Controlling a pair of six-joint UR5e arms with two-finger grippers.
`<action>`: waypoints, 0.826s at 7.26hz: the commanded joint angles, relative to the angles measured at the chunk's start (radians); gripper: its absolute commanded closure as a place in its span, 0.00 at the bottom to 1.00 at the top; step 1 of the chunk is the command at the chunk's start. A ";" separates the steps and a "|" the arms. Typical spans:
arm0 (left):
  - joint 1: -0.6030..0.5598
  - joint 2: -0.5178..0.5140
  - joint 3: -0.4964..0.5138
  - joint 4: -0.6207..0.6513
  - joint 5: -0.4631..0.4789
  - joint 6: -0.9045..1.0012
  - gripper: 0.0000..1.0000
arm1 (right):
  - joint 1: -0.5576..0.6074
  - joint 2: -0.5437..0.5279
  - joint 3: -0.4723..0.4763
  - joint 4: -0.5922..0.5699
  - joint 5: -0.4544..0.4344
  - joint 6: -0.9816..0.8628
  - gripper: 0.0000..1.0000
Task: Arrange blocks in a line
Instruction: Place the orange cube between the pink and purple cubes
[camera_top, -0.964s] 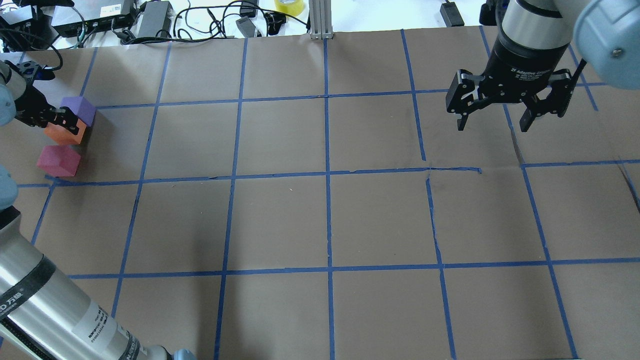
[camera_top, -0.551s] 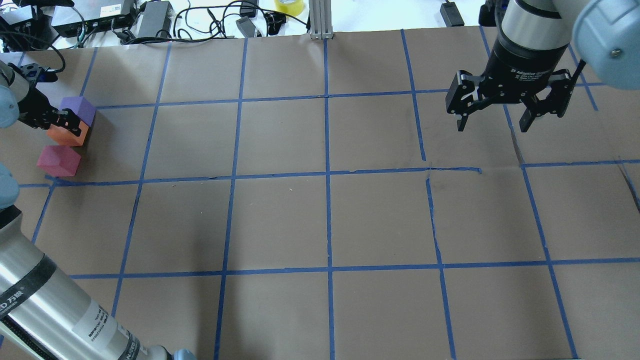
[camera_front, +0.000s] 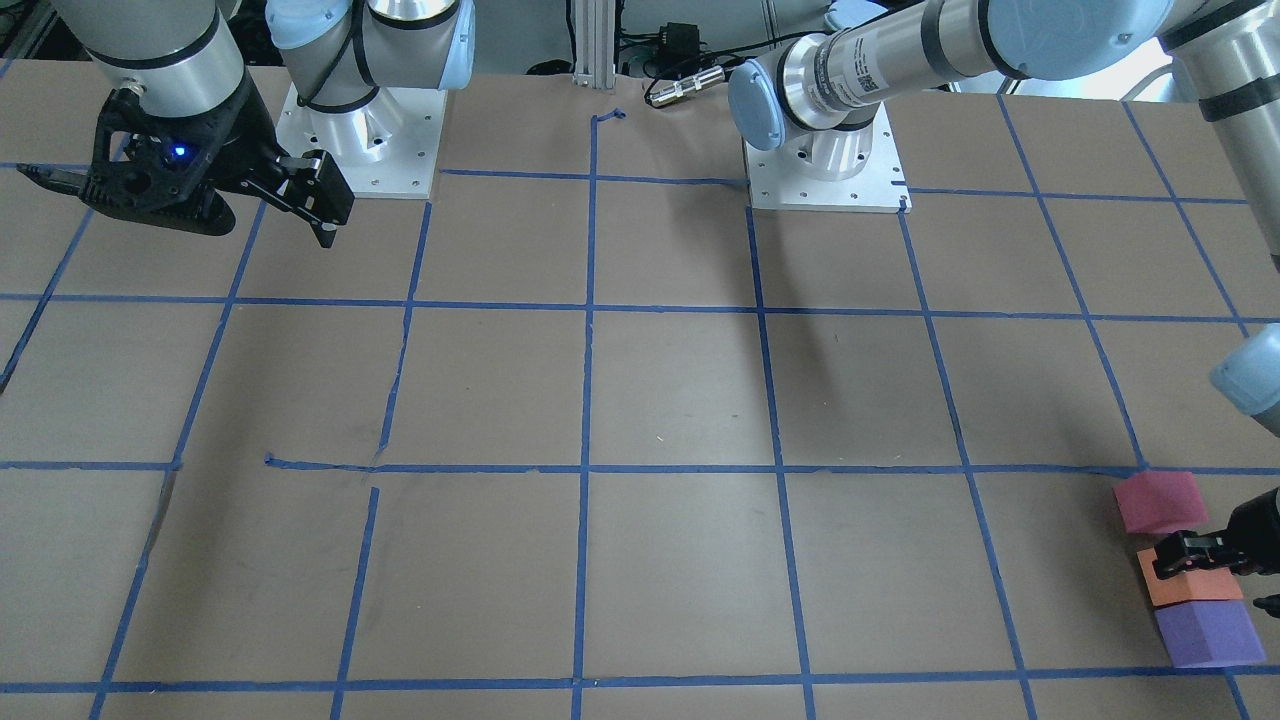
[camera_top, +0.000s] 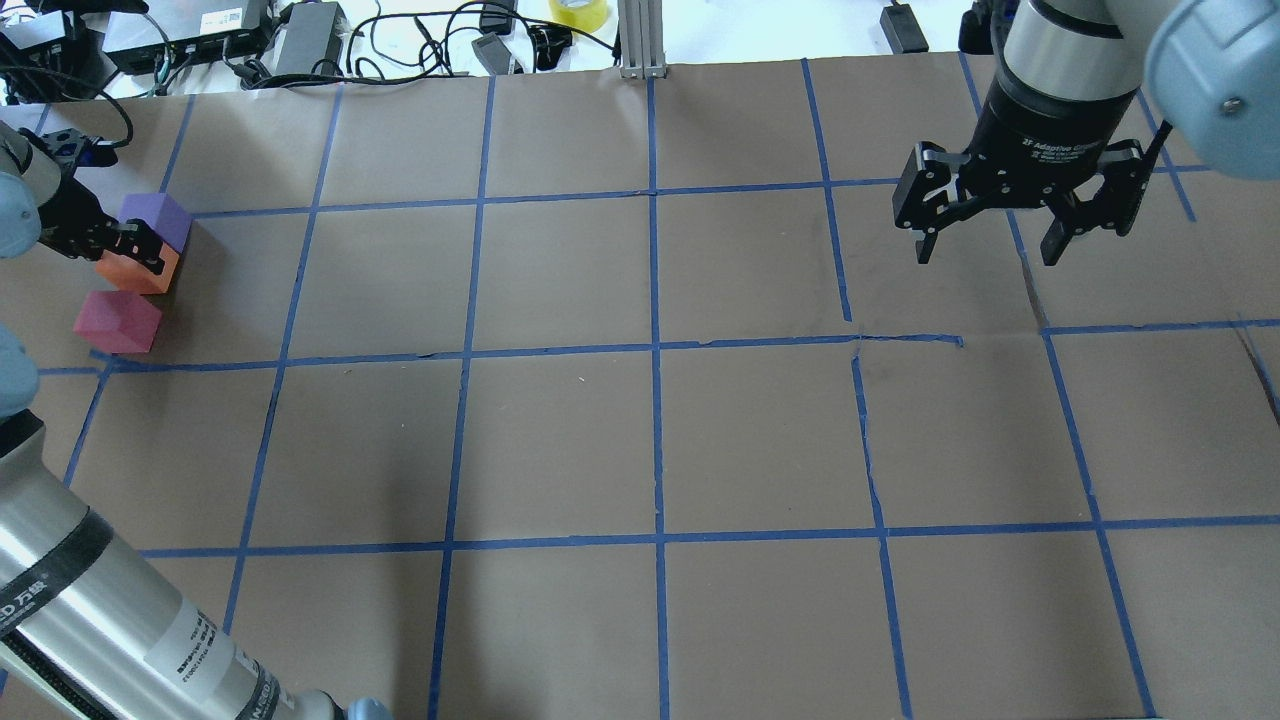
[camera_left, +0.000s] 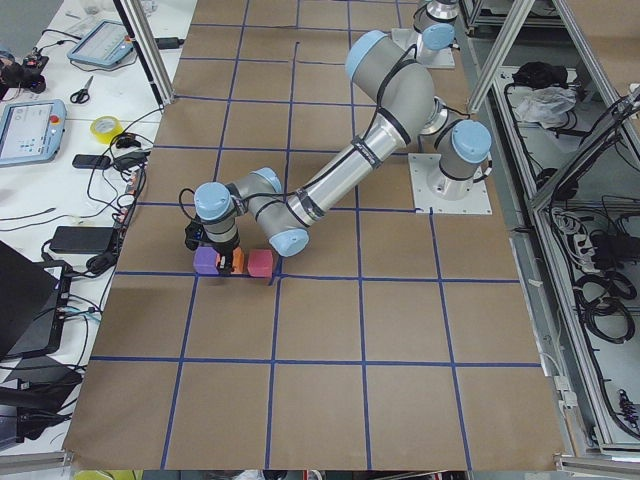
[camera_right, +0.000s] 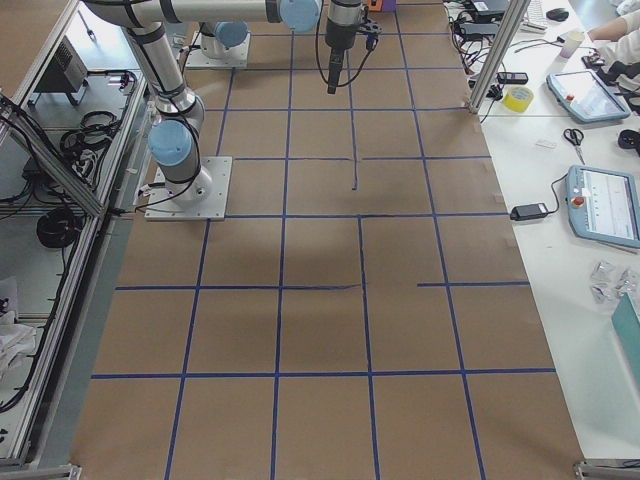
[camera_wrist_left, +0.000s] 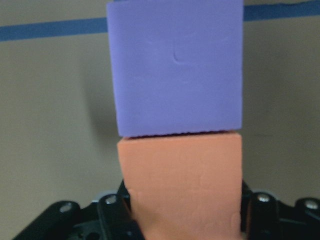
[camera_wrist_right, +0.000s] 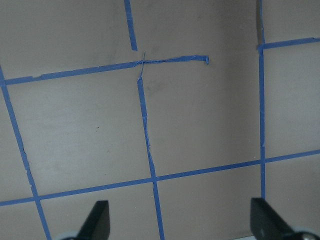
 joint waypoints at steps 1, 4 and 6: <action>0.000 -0.003 -0.015 0.030 0.000 0.003 1.00 | -0.001 0.000 0.002 -0.003 -0.028 0.001 0.00; 0.000 -0.005 -0.018 0.033 0.000 0.006 0.01 | -0.001 0.000 0.004 -0.001 -0.029 0.001 0.00; 0.000 -0.002 -0.018 0.030 0.001 0.011 0.00 | -0.001 -0.005 0.004 -0.003 -0.028 0.003 0.00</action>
